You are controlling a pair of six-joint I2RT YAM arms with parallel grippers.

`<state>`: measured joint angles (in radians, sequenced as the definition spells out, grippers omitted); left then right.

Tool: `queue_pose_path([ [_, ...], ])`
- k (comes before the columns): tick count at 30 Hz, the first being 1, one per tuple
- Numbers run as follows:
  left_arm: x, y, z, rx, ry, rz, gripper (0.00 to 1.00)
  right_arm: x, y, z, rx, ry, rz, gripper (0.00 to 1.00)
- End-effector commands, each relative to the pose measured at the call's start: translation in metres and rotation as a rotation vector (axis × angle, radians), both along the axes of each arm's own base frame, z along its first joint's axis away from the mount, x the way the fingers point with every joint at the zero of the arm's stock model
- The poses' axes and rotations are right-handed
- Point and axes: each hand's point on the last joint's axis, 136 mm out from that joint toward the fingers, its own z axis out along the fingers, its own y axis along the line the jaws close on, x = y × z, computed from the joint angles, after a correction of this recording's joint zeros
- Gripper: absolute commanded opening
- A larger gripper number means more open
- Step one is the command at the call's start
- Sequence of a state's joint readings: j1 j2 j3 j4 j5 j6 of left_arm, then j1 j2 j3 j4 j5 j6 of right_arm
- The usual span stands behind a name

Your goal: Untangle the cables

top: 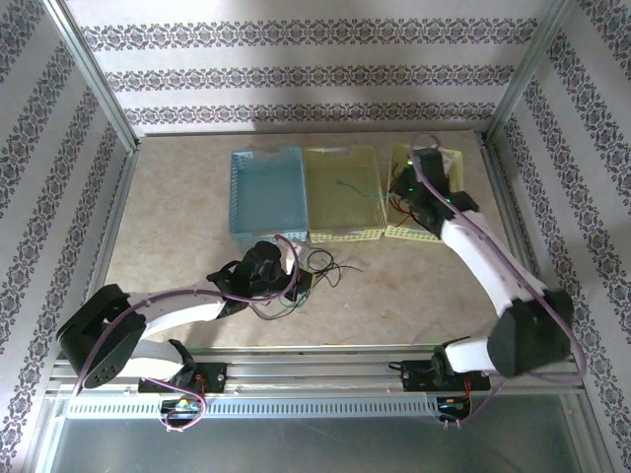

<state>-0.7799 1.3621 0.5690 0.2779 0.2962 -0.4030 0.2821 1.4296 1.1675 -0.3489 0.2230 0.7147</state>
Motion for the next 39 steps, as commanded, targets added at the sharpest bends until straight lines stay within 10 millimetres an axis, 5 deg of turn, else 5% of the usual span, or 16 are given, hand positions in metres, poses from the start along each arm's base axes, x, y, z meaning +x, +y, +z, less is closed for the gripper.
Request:
queue_pose_path([
  [1, 0.019, -0.016, 0.024, -0.010, -0.115, 0.012, 0.20, 0.044, 0.030, 0.015, 0.085, -0.129, 0.005, 0.00],
  [4, 0.025, -0.017, 0.028, 0.002, -0.137, 0.027, 0.53, 0.052, 0.062, -0.017, 0.127, -0.068, 0.092, 0.00],
  [6, 0.030, -0.012, 0.035, 0.018, -0.160, 0.058, 0.69, 0.047, 0.077, -0.033, 0.149, -0.025, 0.154, 0.26],
  [7, 0.032, -0.007, 0.039, 0.032, -0.174, 0.080, 0.72, 0.041, 0.082, -0.037, 0.147, -0.009, 0.179, 0.38],
  [10, 0.035, 0.014, 0.049, 0.092, -0.202, 0.160, 0.79, 0.020, 0.081, -0.040, 0.097, 0.012, 0.216, 0.49],
  [17, 0.021, 0.067, 0.032, 0.303, -0.118, 0.275, 0.83, -0.035, 0.071, -0.026, -0.042, 0.027, 0.320, 0.57],
  [22, 0.003, 0.086, 0.005, 0.379, -0.002, 0.299, 0.81, -0.086, 0.104, -0.040, -0.106, 0.090, 0.560, 0.55],
  [31, 0.001, 0.080, -0.014, 0.389, 0.044, 0.282, 0.77, -0.157, 0.172, -0.081, 0.090, 0.266, 0.936, 0.42],
  [39, 0.019, 0.092, -0.022, 0.448, 0.029, 0.415, 0.70, -0.182, 0.225, -0.118, 0.084, 0.427, 1.109, 0.45],
])
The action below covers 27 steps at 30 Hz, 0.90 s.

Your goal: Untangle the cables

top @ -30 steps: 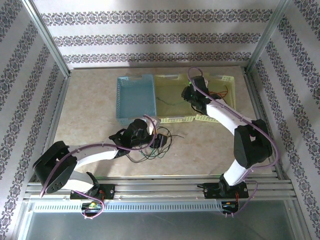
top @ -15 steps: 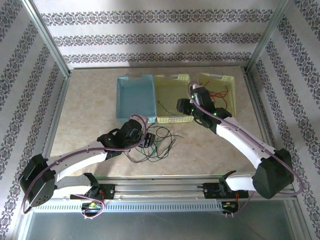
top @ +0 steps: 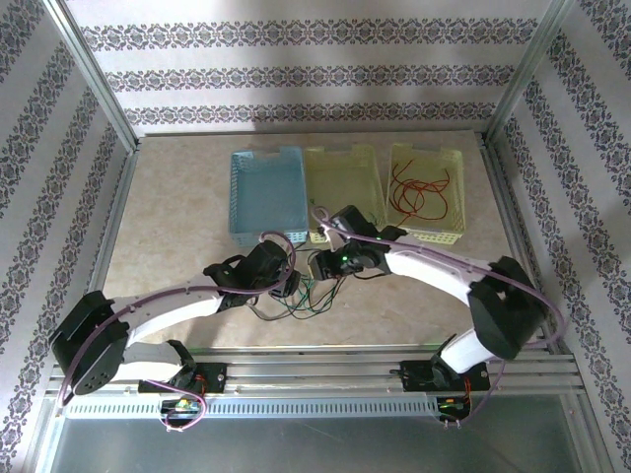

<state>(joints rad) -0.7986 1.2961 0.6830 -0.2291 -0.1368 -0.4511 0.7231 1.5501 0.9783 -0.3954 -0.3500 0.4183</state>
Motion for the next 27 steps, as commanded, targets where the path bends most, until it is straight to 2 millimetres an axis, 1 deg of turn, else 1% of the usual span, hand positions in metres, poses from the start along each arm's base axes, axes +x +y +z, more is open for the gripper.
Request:
queue_pose_path([
  [1, 0.009, 0.013, -0.003, 0.050, -0.021, 0.105, 0.70, -0.006, 0.019, 0.001, 0.011, 0.034, 0.083, 0.45],
  [3, 0.010, 0.014, -0.005, 0.052, -0.019, 0.124, 0.70, -0.003, 0.022, -0.006, -0.013, 0.044, 0.091, 0.45],
  [6, 0.010, 0.010, -0.008, 0.026, -0.012, 0.127, 0.70, 0.000, 0.026, -0.018, -0.037, 0.078, 0.097, 0.44],
  [7, 0.011, 0.009, -0.008, 0.020, -0.014, 0.128, 0.70, 0.001, 0.025, -0.022, -0.051, 0.083, 0.093, 0.43],
  [8, 0.011, 0.008, -0.008, 0.014, -0.016, 0.124, 0.70, 0.003, 0.025, -0.025, -0.064, 0.083, 0.089, 0.40],
  [9, 0.011, 0.007, -0.008, 0.012, -0.017, 0.121, 0.70, 0.004, 0.025, -0.029, -0.072, 0.083, 0.088, 0.35],
  [10, 0.012, 0.006, -0.008, 0.010, -0.020, 0.120, 0.70, 0.006, 0.024, -0.031, -0.078, 0.080, 0.086, 0.29],
  [12, 0.013, 0.003, -0.008, 0.006, -0.026, 0.105, 0.70, 0.010, 0.021, -0.034, -0.101, 0.065, 0.065, 0.12],
  [13, 0.013, 0.001, -0.007, 0.001, -0.027, 0.098, 0.70, 0.011, 0.019, -0.034, -0.105, 0.060, 0.058, 0.07],
  [15, 0.015, -0.003, -0.007, -0.007, -0.029, 0.085, 0.70, 0.013, 0.016, -0.029, -0.101, 0.036, 0.044, 0.01],
  [16, 0.016, -0.005, -0.007, -0.009, -0.027, 0.079, 0.70, 0.013, 0.015, -0.025, -0.093, 0.025, 0.038, 0.00],
  [21, 0.019, -0.013, -0.004, -0.031, -0.039, 0.058, 0.70, 0.019, 0.000, 0.004, -0.015, -0.025, -0.018, 0.00],
  [27, 0.020, -0.022, 0.010, -0.115, -0.085, 0.024, 0.72, 0.033, -0.032, 0.038, 0.084, -0.074, -0.135, 0.00],
])
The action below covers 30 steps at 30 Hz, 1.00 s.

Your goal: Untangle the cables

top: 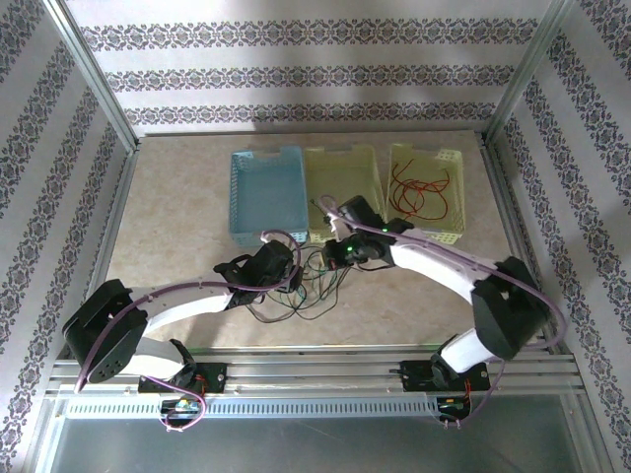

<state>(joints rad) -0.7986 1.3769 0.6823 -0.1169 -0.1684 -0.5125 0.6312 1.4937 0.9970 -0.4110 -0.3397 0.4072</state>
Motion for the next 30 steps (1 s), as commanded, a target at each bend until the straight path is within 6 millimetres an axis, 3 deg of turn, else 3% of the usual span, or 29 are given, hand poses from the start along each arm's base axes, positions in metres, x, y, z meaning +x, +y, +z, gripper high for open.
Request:
queue_pose_path([
  [1, 0.003, -0.015, 0.020, -0.086, -0.074, -0.051, 0.72, 0.006, -0.013, 0.019, 0.071, -0.024, -0.058, 0.00],
  [6, -0.001, -0.024, 0.035, -0.164, -0.123, -0.110, 0.74, 0.013, -0.033, 0.041, 0.139, -0.061, -0.131, 0.00],
  [15, -0.009, -0.044, 0.064, -0.261, -0.205, -0.247, 0.75, 0.015, -0.030, 0.077, 0.348, -0.063, -0.153, 0.00],
  [18, -0.012, -0.050, 0.065, -0.272, -0.199, -0.288, 0.75, 0.018, -0.031, 0.086, 0.411, -0.036, -0.178, 0.00],
  [25, -0.034, -0.093, 0.056, -0.377, -0.106, -0.507, 0.75, 0.026, -0.034, 0.093, 0.450, 0.012, -0.250, 0.00],
  [30, -0.025, -0.112, 0.035, -0.344, -0.097, -0.541, 0.75, 0.029, -0.034, 0.089, 0.469, 0.061, -0.296, 0.00],
])
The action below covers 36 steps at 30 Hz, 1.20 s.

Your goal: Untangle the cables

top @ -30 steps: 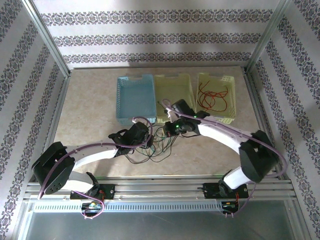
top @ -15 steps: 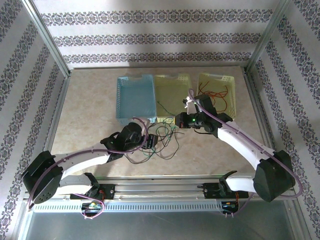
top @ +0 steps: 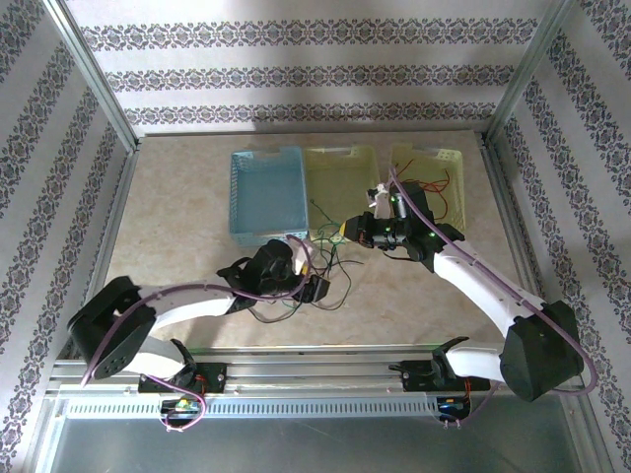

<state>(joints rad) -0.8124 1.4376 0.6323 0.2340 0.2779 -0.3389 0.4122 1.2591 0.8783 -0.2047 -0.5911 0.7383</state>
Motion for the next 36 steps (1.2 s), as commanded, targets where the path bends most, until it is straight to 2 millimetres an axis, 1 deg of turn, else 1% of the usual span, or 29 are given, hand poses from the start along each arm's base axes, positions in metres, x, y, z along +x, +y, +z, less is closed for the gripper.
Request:
queue_pose_path([
  [1, 0.007, -0.027, 0.013, -0.070, -0.076, -0.070, 0.75, 0.007, -0.001, 0.009, 0.057, 0.019, -0.033, 0.00],
  [3, 0.010, -0.036, 0.012, -0.100, -0.075, -0.079, 0.75, 0.007, -0.004, 0.008, 0.062, 0.034, -0.050, 0.00],
  [4, 0.012, -0.041, 0.012, -0.113, -0.068, -0.088, 0.71, 0.008, -0.007, 0.007, 0.065, 0.039, -0.060, 0.00],
  [5, 0.013, -0.045, 0.009, -0.113, -0.055, -0.094, 0.61, 0.008, -0.010, 0.008, 0.067, 0.041, -0.071, 0.00],
  [7, 0.015, -0.047, -0.001, -0.096, -0.034, -0.089, 0.33, 0.010, -0.017, 0.011, 0.071, 0.036, -0.103, 0.00],
  [8, 0.016, -0.045, -0.008, -0.085, -0.023, -0.074, 0.16, 0.011, -0.022, 0.013, 0.073, 0.028, -0.123, 0.00],
  [9, 0.018, -0.042, -0.014, -0.071, -0.018, -0.052, 0.02, 0.013, -0.029, 0.015, 0.070, 0.015, -0.152, 0.00],
  [10, 0.020, -0.038, -0.019, -0.057, -0.013, -0.027, 0.00, 0.015, -0.036, 0.016, 0.062, 0.010, -0.180, 0.00],
  [12, 0.020, -0.028, -0.028, -0.031, -0.006, 0.014, 0.00, 0.017, -0.056, 0.020, 0.044, -0.014, -0.261, 0.00],
  [15, 0.020, -0.012, -0.035, 0.002, -0.010, 0.074, 0.00, 0.020, -0.088, 0.026, 0.022, -0.061, -0.394, 0.00],
  [18, 0.018, 0.001, -0.039, 0.029, -0.012, 0.102, 0.00, 0.020, -0.121, 0.033, 0.012, -0.102, -0.532, 0.00],
  [24, 0.015, 0.017, -0.050, 0.080, 0.002, 0.134, 0.00, 0.014, -0.178, 0.036, 0.012, -0.106, -0.756, 0.00],
  [28, 0.014, 0.024, -0.052, 0.092, 0.001, 0.153, 0.00, 0.008, -0.203, 0.034, 0.019, -0.090, -0.854, 0.00],
  [33, 0.016, 0.029, -0.055, 0.110, -0.002, 0.172, 0.00, 0.002, -0.222, 0.023, 0.035, -0.033, -0.930, 0.00],
  [36, 0.016, 0.031, -0.055, 0.119, 0.000, 0.179, 0.00, -0.003, -0.236, 0.020, 0.032, -0.021, -0.984, 0.00],
])
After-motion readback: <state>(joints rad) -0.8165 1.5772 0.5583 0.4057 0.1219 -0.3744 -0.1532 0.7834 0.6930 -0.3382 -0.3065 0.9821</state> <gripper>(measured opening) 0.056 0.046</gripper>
